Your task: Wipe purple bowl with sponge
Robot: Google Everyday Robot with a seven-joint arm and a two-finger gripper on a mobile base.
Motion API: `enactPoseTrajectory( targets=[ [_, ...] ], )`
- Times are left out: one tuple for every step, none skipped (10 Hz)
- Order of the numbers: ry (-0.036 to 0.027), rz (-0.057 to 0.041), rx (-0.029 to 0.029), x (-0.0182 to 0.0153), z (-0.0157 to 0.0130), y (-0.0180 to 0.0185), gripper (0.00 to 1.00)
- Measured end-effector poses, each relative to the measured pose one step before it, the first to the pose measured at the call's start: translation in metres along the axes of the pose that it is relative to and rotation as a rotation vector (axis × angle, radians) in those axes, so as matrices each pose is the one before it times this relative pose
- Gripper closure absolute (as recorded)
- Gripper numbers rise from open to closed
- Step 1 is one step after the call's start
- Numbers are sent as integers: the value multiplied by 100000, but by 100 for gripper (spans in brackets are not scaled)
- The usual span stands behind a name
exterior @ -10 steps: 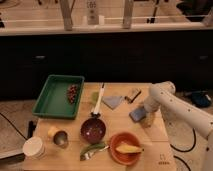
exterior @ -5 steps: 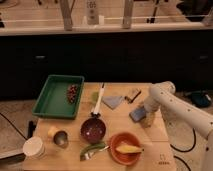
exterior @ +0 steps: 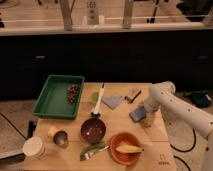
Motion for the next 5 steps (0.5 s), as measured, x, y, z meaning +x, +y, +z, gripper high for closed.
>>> enactPoseTrajectory(
  targets=[
    [6, 2, -4, 5, 1, 4, 20],
    [14, -1, -8, 5, -22, 5, 22],
    [-10, 4, -23, 0, -4, 10, 30],
    [2, -37, -26, 2, -2, 7, 38],
    [0, 50, -28, -1, -7, 5, 48]
  ],
)
